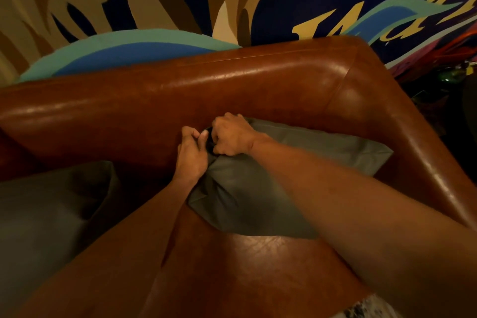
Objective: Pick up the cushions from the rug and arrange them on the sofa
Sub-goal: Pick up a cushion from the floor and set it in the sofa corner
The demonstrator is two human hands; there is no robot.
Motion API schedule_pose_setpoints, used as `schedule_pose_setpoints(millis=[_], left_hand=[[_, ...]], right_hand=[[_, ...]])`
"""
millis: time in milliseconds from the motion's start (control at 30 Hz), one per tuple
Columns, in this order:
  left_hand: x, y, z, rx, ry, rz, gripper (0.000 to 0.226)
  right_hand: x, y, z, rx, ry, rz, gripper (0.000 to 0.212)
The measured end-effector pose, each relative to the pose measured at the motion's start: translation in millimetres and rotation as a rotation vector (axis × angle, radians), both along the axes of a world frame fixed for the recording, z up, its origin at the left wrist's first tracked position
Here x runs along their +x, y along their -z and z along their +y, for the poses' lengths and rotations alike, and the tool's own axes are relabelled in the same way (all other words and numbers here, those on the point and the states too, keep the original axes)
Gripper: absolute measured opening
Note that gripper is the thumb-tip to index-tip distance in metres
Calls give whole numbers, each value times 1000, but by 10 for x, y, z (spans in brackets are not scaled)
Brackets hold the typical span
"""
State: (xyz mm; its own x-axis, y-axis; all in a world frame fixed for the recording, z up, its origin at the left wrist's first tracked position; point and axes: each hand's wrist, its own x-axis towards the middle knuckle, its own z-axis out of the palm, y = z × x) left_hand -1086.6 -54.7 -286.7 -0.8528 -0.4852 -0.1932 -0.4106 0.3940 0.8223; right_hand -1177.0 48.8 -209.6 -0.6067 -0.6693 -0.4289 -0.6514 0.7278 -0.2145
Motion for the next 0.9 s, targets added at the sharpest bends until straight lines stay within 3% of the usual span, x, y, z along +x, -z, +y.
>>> schedule_pose_setpoints(millis=[100, 200, 367, 433, 533, 667, 800, 900], left_hand=[[-11, -95, -5, 5, 36, -26, 34], [-53, -209, -34, -22, 37, -45, 43], [-115, -416, -161, 109, 64, 204, 47], [-136, -484, -167, 150, 78, 250, 40], [-185, -537, -148, 62, 120, 289, 24], [-231, -583, -219, -120, 261, 308, 13], [-303, -646, -309, -243, 382, 299, 9], [-309, -645, -324, -217, 332, 310, 4]], right_hand=[[-149, -257, -78, -33, -87, 17, 40], [-293, -567, -232, -7, -267, 69, 38], [-435, -853, -351, 20, -366, 47, 36], [-432, -855, -261, -15, -323, 29, 29], [-397, -767, 82, -167, -122, 23, 10], [-170, -444, 995, -337, 193, 101, 23], [202, -87, 2008, -221, 373, 259, 55], [324, 97, 2494, -181, 463, 428, 59]])
